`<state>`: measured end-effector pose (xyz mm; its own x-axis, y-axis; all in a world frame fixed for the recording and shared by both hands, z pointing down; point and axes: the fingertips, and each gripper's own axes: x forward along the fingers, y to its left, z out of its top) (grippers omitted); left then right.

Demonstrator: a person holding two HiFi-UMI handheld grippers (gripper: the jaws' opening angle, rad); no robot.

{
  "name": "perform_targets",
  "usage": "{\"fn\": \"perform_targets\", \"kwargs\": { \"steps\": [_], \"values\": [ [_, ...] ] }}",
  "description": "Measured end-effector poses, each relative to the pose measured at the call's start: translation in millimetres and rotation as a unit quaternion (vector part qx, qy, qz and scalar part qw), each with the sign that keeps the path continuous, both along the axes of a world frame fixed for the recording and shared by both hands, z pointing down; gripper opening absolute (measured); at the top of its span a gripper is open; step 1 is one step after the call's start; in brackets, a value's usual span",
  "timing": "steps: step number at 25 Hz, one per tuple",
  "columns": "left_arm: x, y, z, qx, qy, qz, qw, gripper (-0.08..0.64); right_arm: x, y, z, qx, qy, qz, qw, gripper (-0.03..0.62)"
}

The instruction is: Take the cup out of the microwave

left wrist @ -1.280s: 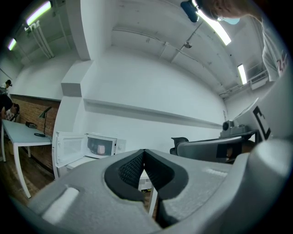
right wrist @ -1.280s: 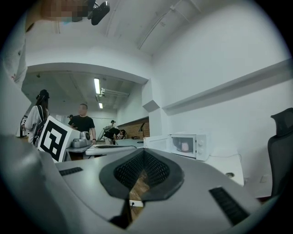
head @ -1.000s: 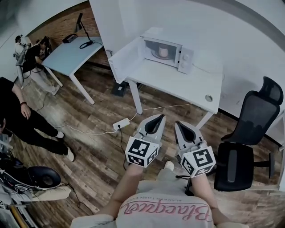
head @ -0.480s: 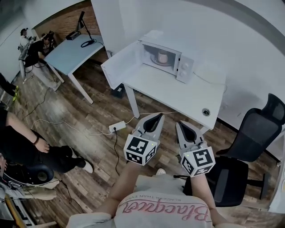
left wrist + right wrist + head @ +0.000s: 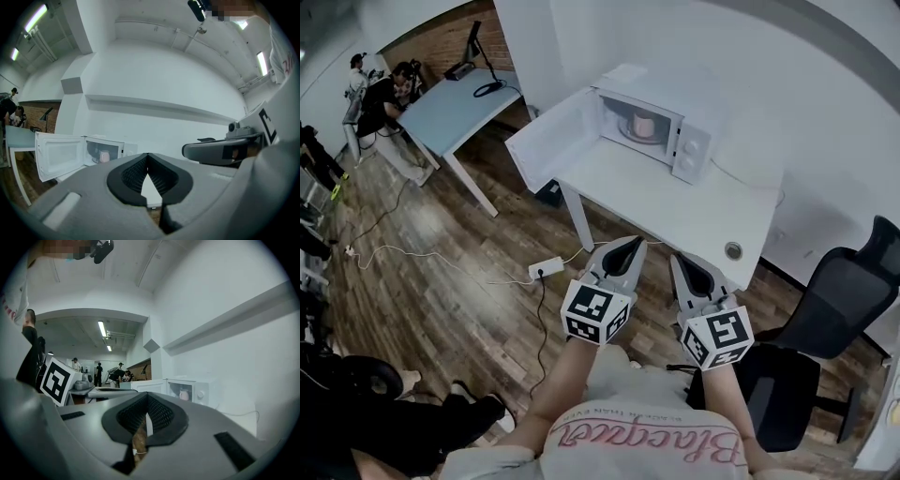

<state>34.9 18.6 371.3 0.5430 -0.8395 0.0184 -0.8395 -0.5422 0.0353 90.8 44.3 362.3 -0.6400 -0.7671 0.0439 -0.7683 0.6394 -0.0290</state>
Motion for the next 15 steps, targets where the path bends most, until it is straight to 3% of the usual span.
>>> {"fn": "perform_targets", "kwargs": {
  "steps": [10,15],
  "values": [
    [5,-35,-1,-0.002,-0.006,-0.008,0.9999,0.003,6,-36,-3,0.0,-0.007,-0.01,1.0,0.011],
    [-4,-60,3,0.011,-0.045,-0.024,0.9986,0.003,0,-56,-1,0.0,-0.008,-0.008,1.0,0.011]
  ]
}}
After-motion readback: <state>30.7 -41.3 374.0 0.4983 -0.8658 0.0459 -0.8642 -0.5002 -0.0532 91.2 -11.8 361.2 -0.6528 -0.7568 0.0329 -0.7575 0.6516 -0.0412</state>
